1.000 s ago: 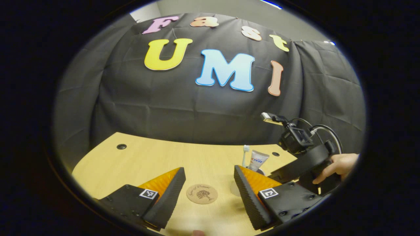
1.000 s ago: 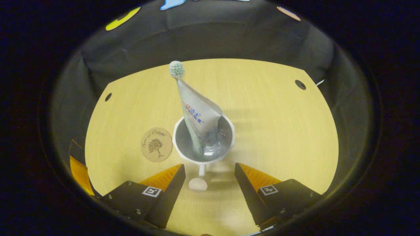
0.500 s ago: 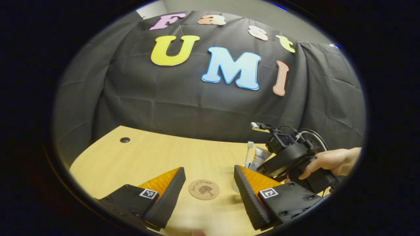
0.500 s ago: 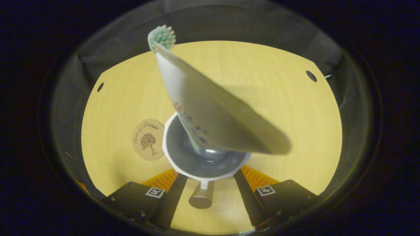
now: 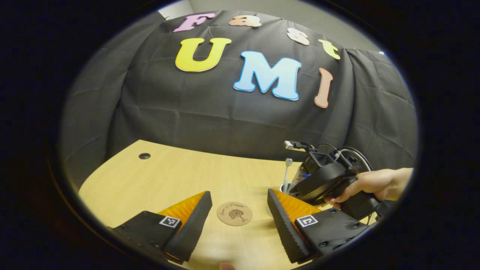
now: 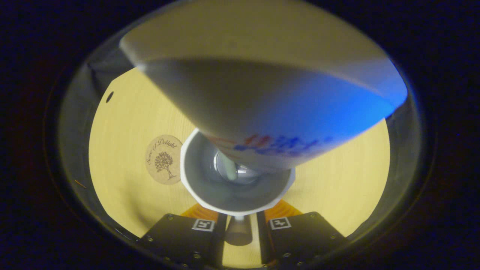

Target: Put the toothbrush and toothpaste on the desktop into the cup, then pick up the cup and place it on the coaster on the desktop.

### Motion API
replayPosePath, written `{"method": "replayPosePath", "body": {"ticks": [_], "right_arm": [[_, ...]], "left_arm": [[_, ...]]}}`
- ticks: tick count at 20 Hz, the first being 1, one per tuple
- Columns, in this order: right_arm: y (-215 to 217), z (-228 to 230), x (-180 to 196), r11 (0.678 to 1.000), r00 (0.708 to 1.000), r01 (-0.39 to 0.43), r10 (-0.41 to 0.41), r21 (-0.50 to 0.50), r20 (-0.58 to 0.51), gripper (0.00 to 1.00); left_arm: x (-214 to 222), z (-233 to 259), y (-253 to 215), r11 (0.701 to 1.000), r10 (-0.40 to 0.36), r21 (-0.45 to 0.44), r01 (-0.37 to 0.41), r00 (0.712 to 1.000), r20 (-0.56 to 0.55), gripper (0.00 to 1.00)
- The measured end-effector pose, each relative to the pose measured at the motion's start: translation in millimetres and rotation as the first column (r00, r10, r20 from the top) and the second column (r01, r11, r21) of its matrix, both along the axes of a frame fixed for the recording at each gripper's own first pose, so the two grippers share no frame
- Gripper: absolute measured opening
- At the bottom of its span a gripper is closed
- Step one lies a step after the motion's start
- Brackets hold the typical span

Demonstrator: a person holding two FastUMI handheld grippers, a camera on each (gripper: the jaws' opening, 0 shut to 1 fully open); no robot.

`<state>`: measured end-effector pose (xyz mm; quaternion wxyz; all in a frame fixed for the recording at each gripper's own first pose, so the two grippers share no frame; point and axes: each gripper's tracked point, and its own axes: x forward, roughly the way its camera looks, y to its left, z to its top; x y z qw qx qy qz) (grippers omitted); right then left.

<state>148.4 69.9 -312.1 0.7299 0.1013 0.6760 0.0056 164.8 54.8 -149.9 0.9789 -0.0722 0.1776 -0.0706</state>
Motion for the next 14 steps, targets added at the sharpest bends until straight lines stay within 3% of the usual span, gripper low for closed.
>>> {"method": "replayPosePath", "body": {"ticks": [1, 2, 6, 8, 13, 14], "right_arm": [[0.5, 0.4, 0.3, 1.000, 1.000, 0.001, -0.001, 0.002, 0.000, 0.27], [0.3, 0.3, 0.7, 1.000, 1.000, -0.001, 0.001, -0.001, 0.004, 0.31], [0.3, -0.5, 2.5, 1.000, 1.000, -0.008, 0.009, -0.008, 0.023, 0.29], [1.6, 1.5, 1.6, 1.000, 0.999, -0.018, 0.018, -0.013, 0.034, 0.24], [17.0, 16.3, 2.1, 1.000, 0.998, -0.022, 0.020, 0.022, 0.062, 0.27], [20.7, 19.4, 2.0, 0.999, 0.998, -0.023, 0.021, 0.031, 0.065, 0.27]], "left_arm": [[0.1, -0.5, 0.4, 1.000, -0.001, 0.000, 0.001, 1.000, 0.000, 0.99], [0.2, -0.5, 1.4, 1.000, 0.000, 0.000, 0.000, 1.000, -0.001, 0.99], [-0.1, 0.0, 5.0, 1.000, 0.006, -0.004, -0.006, 1.000, -0.001, 0.99], [-2.0, -1.1, 8.5, 1.000, 0.011, -0.009, -0.011, 1.000, -0.003, 0.96], [-9.9, -0.4, 15.8, 0.999, 0.027, -0.017, -0.027, 1.000, -0.012, 0.99], [-12.0, 0.3, 18.1, 0.999, 0.028, -0.018, -0.028, 1.000, -0.012, 0.96]]}}
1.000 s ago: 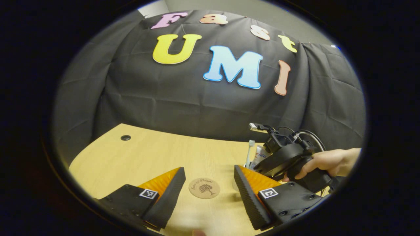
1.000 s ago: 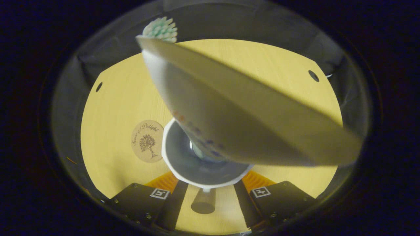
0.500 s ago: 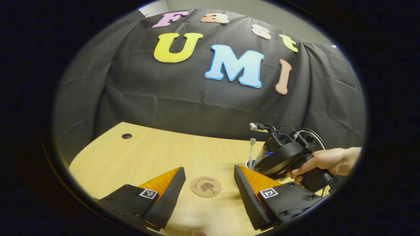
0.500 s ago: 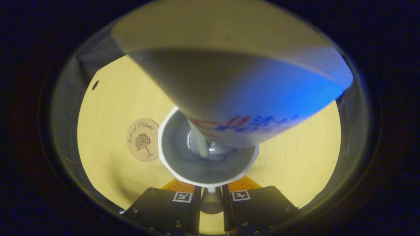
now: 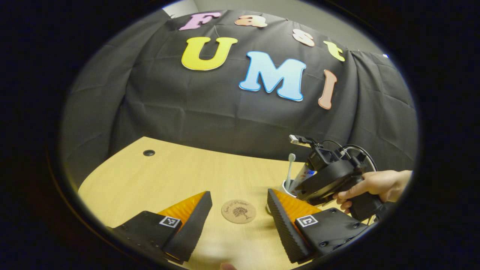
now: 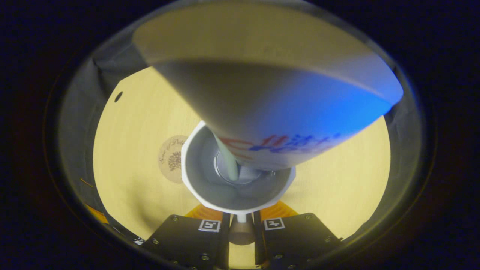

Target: Put the toothbrush and toothpaste on the desktop into the cup, then pick up the cup and place it on the coaster on the desktop.

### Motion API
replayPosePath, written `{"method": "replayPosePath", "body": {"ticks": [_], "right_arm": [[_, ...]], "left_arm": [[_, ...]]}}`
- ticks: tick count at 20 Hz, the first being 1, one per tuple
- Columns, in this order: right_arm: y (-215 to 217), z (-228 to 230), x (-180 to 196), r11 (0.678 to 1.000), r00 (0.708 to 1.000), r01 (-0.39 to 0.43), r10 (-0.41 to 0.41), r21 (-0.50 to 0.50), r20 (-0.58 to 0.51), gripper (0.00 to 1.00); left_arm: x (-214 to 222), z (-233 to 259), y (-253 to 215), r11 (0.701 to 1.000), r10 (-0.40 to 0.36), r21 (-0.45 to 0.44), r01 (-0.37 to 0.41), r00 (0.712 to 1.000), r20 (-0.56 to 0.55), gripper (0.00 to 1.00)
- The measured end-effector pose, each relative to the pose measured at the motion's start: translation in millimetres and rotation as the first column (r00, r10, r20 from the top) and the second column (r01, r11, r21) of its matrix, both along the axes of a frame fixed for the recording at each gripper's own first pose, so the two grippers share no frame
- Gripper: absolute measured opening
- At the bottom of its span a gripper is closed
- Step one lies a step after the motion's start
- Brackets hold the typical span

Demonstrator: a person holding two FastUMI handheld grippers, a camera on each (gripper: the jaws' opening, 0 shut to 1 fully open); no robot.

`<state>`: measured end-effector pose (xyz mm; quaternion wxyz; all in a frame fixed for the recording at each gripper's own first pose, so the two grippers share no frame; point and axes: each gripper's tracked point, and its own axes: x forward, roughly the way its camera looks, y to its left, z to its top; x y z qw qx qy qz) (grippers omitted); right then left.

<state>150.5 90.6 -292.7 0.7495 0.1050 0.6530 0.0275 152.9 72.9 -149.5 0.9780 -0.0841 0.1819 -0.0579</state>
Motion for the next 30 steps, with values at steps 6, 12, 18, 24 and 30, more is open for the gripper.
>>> {"method": "replayPosePath", "body": {"ticks": [6, 12, 18, 24, 30], "right_arm": [[35.7, 10.1, 1.2, 0.999, 0.999, -0.041, 0.041, 0.029, 0.021, 0.27], [70.9, 13.4, 7.4, 0.995, 0.996, -0.091, 0.090, 0.039, 0.029, 0.28], [92.1, 5.0, 14.5, 0.988, 0.988, -0.151, 0.151, 0.016, 0.009, 0.27], [110.5, 3.6, 23.2, 0.979, 0.980, -0.200, 0.200, -0.024, -0.010, 0.31], [105.7, 32.2, 16.8, 0.979, 0.978, -0.205, 0.205, -0.013, 0.026, 0.35]], "left_arm": [[-20.4, 4.4, 25.2, 1.000, 0.022, 0.009, -0.022, 1.000, -0.004, 0.96], [-41.0, 3.0, 51.9, 0.998, 0.056, 0.017, -0.055, 0.998, -0.016, 0.93], [-53.1, 4.0, 63.8, 0.998, 0.059, 0.024, -0.059, 0.998, -0.024, 0.96], [-56.3, 1.5, 67.1, 0.998, 0.060, 0.028, -0.059, 0.997, -0.037, 0.96], [-55.0, 3.8, 64.3, 0.998, 0.059, 0.030, -0.058, 0.998, -0.037, 0.96]]}}
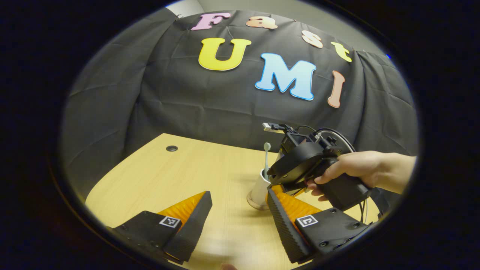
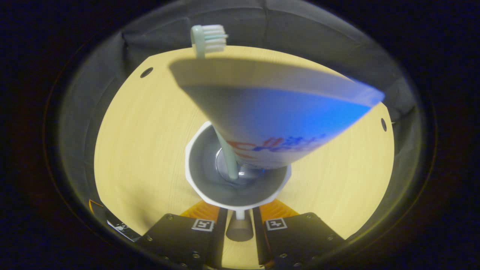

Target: Put the toothbrush and toothpaste on the desktop into the cup, then pick up the cup and place it on the coaster on the desktop.

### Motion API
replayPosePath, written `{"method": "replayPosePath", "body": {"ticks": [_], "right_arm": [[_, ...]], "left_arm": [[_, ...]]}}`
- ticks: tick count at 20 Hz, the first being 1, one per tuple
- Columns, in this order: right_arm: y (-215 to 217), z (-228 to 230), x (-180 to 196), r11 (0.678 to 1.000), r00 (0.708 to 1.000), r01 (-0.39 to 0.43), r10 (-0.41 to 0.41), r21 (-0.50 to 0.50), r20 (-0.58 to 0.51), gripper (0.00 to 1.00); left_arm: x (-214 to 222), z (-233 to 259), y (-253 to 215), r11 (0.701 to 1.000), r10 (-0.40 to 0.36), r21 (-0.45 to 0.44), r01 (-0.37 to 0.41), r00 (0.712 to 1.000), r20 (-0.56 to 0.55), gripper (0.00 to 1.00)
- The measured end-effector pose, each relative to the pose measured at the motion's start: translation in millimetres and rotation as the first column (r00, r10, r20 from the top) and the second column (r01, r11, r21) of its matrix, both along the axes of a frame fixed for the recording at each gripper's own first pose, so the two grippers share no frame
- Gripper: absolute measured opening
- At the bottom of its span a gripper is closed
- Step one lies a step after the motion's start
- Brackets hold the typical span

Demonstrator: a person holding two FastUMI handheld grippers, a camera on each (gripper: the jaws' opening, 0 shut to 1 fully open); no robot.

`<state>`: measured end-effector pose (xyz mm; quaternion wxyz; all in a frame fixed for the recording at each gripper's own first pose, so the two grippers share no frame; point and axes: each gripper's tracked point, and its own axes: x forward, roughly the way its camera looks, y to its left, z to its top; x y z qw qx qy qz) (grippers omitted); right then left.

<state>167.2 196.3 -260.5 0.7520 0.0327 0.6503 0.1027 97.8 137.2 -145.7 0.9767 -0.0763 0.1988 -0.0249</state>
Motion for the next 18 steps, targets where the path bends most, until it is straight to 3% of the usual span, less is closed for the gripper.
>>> {"method": "replayPosePath", "body": {"ticks": [9, 11, 13, 18], "right_arm": [[-14.6, 64.7, -7.3, 0.996, 0.987, 0.026, -0.040, 0.088, 0.154, 0.81], [-21.7, 80.8, -15.4, 0.991, 0.979, 0.052, -0.074, 0.121, 0.188, 0.81], [-35.7, 99.9, -22.7, 0.987, 0.965, 0.082, -0.114, 0.141, 0.235, 0.81], [-92.6, 143.1, -45.6, 0.976, 0.887, 0.158, -0.207, 0.149, 0.413, 0.81]], "left_arm": [[5.6, 11.9, -19.1, 1.000, -0.013, 0.001, 0.013, 1.000, 0.028, 0.96], [8.4, 16.0, -23.1, 1.000, -0.020, 0.010, 0.020, 0.999, 0.037, 0.93], [11.4, 24.1, -27.8, 1.000, -0.028, 0.014, 0.028, 0.998, 0.053, 0.96], [18.5, 46.9, -55.0, 0.998, -0.060, 0.039, 0.056, 0.994, 0.097, 0.99]]}}
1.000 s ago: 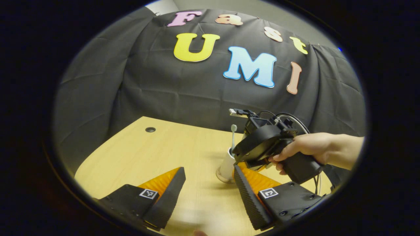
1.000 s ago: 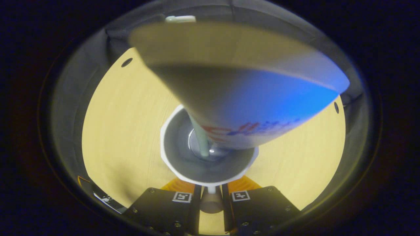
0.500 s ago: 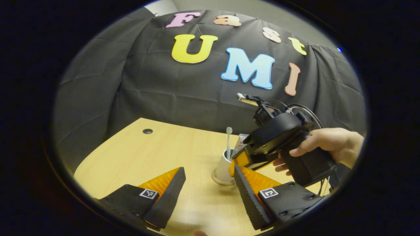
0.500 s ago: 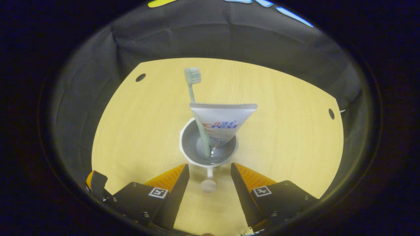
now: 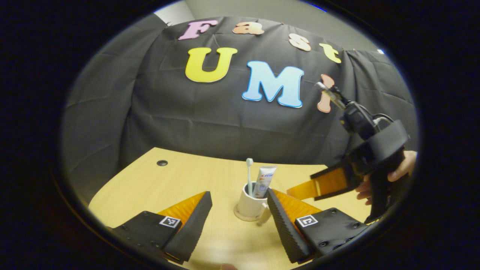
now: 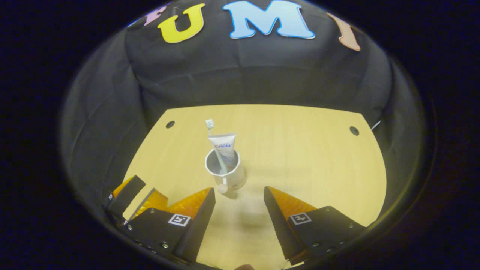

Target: Put the toothbrush and toothpaste on the desktop into the cup, then pick up the cup and place it on the coaster on the desktop.

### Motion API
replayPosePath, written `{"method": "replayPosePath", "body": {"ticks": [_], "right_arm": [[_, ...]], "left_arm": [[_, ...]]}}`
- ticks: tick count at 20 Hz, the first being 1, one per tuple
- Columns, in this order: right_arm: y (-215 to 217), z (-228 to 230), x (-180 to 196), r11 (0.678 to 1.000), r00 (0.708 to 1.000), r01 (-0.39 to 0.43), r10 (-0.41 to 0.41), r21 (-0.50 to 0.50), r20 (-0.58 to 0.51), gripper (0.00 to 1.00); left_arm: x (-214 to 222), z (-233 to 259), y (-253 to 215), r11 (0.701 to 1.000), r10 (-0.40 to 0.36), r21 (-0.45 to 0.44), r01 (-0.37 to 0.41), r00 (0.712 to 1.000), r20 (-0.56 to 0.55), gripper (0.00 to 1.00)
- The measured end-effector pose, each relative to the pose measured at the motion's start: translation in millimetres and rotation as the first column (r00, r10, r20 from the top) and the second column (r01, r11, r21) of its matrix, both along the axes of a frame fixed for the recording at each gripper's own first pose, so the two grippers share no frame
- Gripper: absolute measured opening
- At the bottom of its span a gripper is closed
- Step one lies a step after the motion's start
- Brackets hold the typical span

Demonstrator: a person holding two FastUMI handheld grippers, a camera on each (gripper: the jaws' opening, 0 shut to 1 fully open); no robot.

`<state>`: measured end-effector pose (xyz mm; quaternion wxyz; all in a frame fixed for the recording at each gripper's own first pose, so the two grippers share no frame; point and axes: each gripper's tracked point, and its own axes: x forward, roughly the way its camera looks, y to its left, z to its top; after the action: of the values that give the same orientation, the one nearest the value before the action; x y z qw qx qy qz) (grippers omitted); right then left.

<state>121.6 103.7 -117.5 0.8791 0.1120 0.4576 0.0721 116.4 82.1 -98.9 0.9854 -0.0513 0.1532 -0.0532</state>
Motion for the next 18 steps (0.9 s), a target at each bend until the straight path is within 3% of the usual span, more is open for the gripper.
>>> {"method": "replayPosePath", "body": {"ticks": [4, 7, 12, 18], "right_arm": [[-51.7, 33.0, -22.8, 0.994, 0.984, 0.096, -0.087, -0.052, 0.154, 0.81], [-93.4, 56.6, -35.6, 0.980, 0.949, 0.169, -0.133, -0.102, 0.286, 0.81], [-137.4, 95.1, -51.2, 0.952, 0.844, 0.258, -0.140, -0.164, 0.518, 0.81], [-162.9, 116.1, -61.7, 0.927, 0.719, 0.296, -0.057, -0.231, 0.693, 0.81]], "left_arm": [[6.2, 23.2, -28.0, 1.000, -0.013, 0.000, 0.013, 0.999, 0.048, 0.96], [7.5, 47.4, -47.8, 1.000, -0.014, 0.010, 0.014, 0.996, 0.094, 0.96], [-4.2, 80.1, -72.6, 0.999, 0.002, 0.038, -0.008, 0.984, 0.176, 0.96], [-28.0, 113.6, -85.7, 0.997, 0.061, 0.019, -0.070, 0.952, 0.301, 0.93]]}}
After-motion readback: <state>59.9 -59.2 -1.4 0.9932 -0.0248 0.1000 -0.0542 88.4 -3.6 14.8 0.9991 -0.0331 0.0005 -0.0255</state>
